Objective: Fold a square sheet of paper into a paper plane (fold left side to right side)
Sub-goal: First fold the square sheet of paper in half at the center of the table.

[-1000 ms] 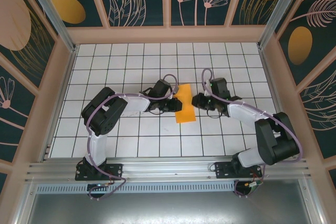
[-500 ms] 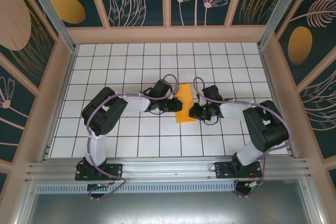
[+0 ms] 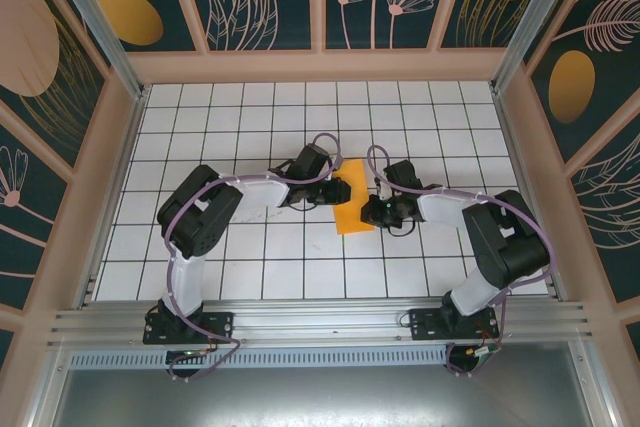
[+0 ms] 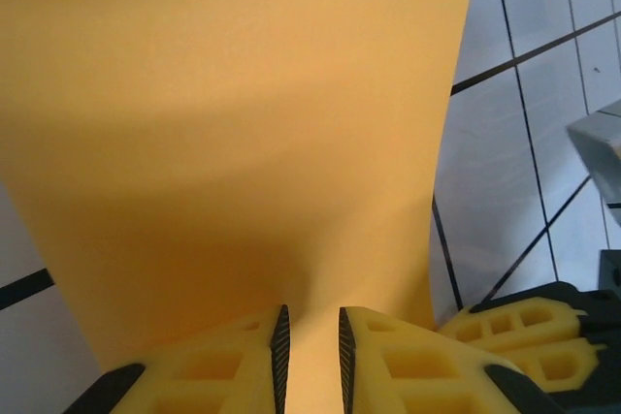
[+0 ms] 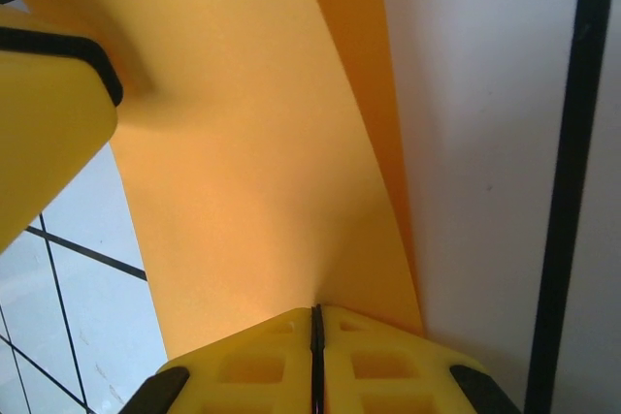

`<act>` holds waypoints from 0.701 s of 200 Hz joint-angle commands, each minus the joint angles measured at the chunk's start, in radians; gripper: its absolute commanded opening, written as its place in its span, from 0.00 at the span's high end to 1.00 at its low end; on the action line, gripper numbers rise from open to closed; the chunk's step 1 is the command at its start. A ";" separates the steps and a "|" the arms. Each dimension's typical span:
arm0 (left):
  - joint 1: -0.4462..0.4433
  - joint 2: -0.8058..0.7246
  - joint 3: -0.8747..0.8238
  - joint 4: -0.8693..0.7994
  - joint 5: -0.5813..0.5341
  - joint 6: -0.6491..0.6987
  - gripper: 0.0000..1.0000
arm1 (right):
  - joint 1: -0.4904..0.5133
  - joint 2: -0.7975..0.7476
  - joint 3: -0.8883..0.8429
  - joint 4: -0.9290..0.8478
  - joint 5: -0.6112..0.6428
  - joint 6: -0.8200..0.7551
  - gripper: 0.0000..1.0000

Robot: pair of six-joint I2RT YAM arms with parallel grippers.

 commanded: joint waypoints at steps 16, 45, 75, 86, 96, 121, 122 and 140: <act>0.005 0.041 0.026 -0.014 -0.046 -0.012 0.76 | 0.002 0.042 0.005 -0.094 0.099 -0.029 0.90; 0.011 0.044 0.025 -0.017 -0.073 -0.013 0.76 | 0.002 0.047 0.001 -0.098 0.105 -0.030 0.90; 0.026 0.044 0.024 -0.016 -0.096 -0.019 0.76 | 0.003 0.055 0.001 -0.109 0.112 -0.038 0.90; 0.031 0.045 0.027 -0.019 -0.104 -0.018 0.76 | 0.001 0.056 0.002 -0.114 0.120 -0.041 0.90; 0.038 0.046 0.029 -0.020 -0.110 -0.018 0.76 | 0.000 0.058 0.002 -0.116 0.121 -0.044 0.91; 0.055 0.059 0.049 -0.031 -0.121 -0.015 0.76 | -0.001 0.061 -0.001 -0.119 0.120 -0.049 0.91; 0.056 0.060 0.050 -0.031 -0.121 -0.015 0.76 | -0.001 0.060 0.000 -0.119 0.120 -0.049 0.91; 0.066 0.077 0.074 -0.042 -0.131 -0.010 0.76 | -0.001 0.060 -0.001 -0.119 0.119 -0.051 0.91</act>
